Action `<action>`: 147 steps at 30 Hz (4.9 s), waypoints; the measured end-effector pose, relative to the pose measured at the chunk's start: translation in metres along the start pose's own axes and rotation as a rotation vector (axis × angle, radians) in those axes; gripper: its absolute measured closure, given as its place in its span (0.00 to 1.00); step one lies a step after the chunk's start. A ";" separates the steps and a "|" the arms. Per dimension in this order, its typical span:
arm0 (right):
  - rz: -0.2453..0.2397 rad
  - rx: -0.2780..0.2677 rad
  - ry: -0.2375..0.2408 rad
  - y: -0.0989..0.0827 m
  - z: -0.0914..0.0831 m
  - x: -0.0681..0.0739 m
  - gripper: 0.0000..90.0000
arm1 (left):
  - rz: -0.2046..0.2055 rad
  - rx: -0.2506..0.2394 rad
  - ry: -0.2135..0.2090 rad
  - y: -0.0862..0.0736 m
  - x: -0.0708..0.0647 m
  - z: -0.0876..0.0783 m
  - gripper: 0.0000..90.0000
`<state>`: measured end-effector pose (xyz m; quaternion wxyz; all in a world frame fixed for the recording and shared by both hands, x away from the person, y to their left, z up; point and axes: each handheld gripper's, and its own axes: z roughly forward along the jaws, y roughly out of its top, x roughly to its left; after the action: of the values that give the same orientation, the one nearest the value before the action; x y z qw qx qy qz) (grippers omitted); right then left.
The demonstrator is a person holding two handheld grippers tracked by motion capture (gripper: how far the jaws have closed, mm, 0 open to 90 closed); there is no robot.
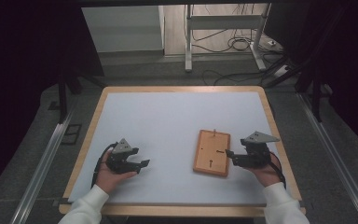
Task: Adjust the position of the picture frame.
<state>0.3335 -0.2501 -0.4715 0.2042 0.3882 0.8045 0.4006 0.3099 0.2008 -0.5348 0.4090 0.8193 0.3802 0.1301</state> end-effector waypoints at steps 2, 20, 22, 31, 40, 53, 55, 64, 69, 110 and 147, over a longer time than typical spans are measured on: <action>-0.005 -0.003 0.004 0.004 0.003 0.000 0.26 | 0.002 0.001 0.000 0.000 0.000 0.000 0.31; -0.024 0.016 0.026 0.023 0.029 0.003 0.27 | 0.003 -0.002 -0.015 -0.001 0.001 0.000 0.32; -0.024 0.022 0.027 0.023 0.034 0.002 0.28 | 0.004 0.000 -0.018 -0.001 0.000 0.000 0.32; -0.026 0.033 0.029 0.025 0.054 -0.004 0.32 | 0.004 0.004 -0.021 -0.001 0.000 0.001 0.32; -0.059 0.061 0.050 0.031 0.076 -0.009 0.40 | 0.007 0.008 -0.022 -0.001 -0.001 0.002 0.32; -0.079 0.098 0.078 0.039 0.103 -0.017 0.63 | 0.009 0.010 -0.022 -0.002 0.000 0.002 0.31; -0.080 0.098 0.080 0.040 0.106 -0.017 0.67 | 0.009 0.009 -0.022 -0.002 0.001 0.002 0.31; -0.083 0.094 0.091 0.038 0.114 -0.019 0.87 | 0.006 0.008 -0.022 -0.002 0.002 0.002 0.31; -0.090 0.088 0.100 0.038 0.115 -0.017 0.92 | 0.007 0.009 -0.022 -0.002 0.002 0.002 0.31; -0.152 0.050 0.210 0.064 0.104 0.043 0.93 | 0.009 0.012 -0.021 -0.003 0.002 0.002 0.31; -0.048 -0.006 0.179 0.051 0.087 0.051 0.36 | 0.012 0.014 -0.018 -0.003 0.002 0.001 0.31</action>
<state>0.3814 -0.1480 -0.4830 0.1423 0.3310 0.8274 0.4308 0.3100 0.2025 -0.5376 0.4060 0.8254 0.3727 0.1226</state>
